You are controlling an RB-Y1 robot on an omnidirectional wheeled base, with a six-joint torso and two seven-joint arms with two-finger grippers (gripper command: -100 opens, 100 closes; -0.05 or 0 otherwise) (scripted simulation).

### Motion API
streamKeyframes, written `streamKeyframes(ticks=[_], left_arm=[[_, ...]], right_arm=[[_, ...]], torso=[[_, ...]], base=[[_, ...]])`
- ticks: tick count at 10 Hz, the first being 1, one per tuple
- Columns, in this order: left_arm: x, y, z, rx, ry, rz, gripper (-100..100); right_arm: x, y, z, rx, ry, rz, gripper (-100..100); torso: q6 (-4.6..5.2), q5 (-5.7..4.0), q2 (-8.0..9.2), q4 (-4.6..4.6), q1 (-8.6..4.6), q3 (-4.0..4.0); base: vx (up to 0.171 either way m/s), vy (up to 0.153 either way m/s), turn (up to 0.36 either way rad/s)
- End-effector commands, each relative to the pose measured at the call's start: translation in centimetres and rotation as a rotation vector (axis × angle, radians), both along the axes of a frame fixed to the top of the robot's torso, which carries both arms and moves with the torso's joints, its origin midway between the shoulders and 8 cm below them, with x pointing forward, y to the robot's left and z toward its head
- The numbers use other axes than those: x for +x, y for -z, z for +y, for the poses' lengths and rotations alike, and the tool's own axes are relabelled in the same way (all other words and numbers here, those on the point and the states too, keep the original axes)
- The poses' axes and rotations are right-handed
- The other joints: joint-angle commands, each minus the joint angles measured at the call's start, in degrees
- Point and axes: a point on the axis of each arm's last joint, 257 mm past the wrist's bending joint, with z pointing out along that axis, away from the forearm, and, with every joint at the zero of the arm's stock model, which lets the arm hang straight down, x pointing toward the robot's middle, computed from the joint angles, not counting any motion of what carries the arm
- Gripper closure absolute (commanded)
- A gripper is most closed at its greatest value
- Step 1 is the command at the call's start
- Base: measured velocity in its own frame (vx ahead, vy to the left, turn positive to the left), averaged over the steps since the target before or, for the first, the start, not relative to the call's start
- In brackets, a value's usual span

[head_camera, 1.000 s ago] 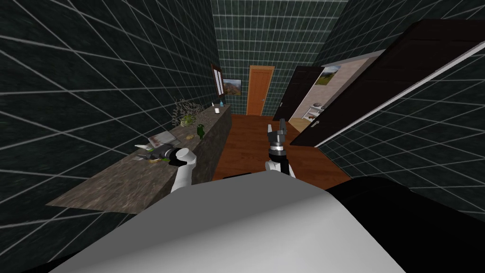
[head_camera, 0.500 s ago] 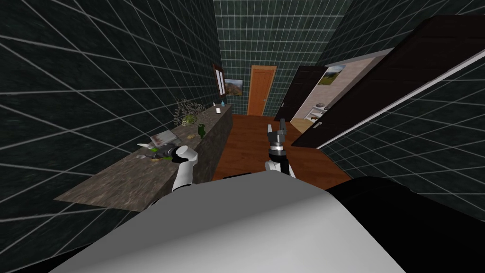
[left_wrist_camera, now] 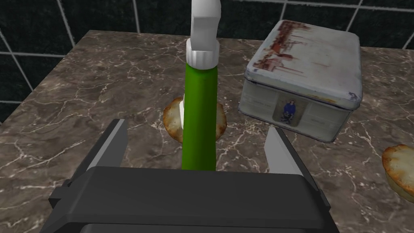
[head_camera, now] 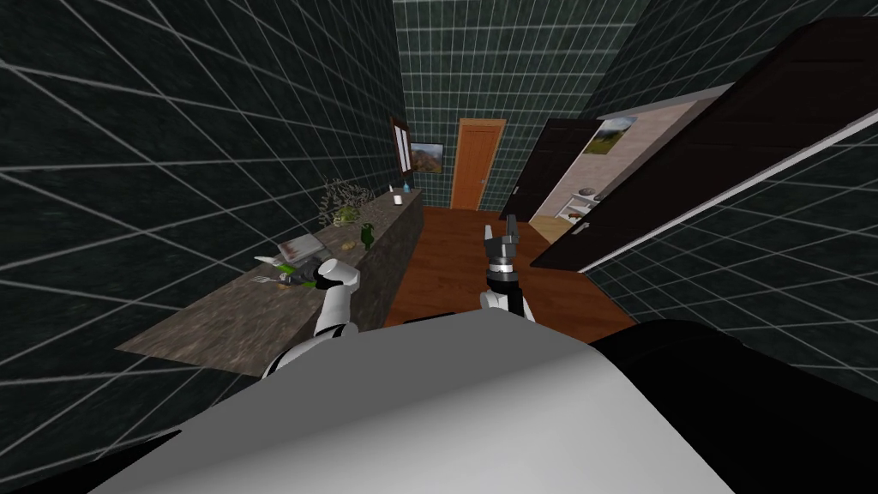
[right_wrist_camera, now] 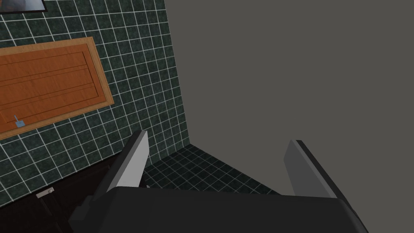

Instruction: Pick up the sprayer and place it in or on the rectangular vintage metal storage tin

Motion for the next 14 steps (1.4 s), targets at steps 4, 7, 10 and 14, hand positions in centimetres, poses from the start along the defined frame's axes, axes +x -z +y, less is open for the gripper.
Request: streamKeyframes(ticks=[4,7,10,14], left_arm=[[0.6,1.0,0.3,-0.069,-0.01,-0.008,-100],[-0.5,1.1,3.2,-0.07,-0.038,-0.008,-100],[-0.7,1.0,3.7,-0.07,-0.043,-0.008,100],[-0.7,1.0,3.8,-0.07,-0.044,-0.007,100]], right_arm=[[0.0,0.0,0.0,0.0,0.0,0.0,0],[0.0,0.0,0.0,0.0,0.0,0.0,0],[0.0,0.0,0.0,0.0,0.0,0.0,0],[0.0,0.0,0.0,0.0,0.0,0.0,0]], torso=[[0.0,0.0,0.01,0.0,0.02,0.01],[0.02,0.02,0.04,0.01,0.09,0.02],[0.0,0.02,0.04,0.01,0.1,0.03],[0.04,0.03,-0.01,-0.01,0.1,-0.01]], base=[[0.002,-0.016,0.027],[-0.003,0.0,-0.088],[-0.004,0.002,-0.034],[0.0,0.0,0.0]])
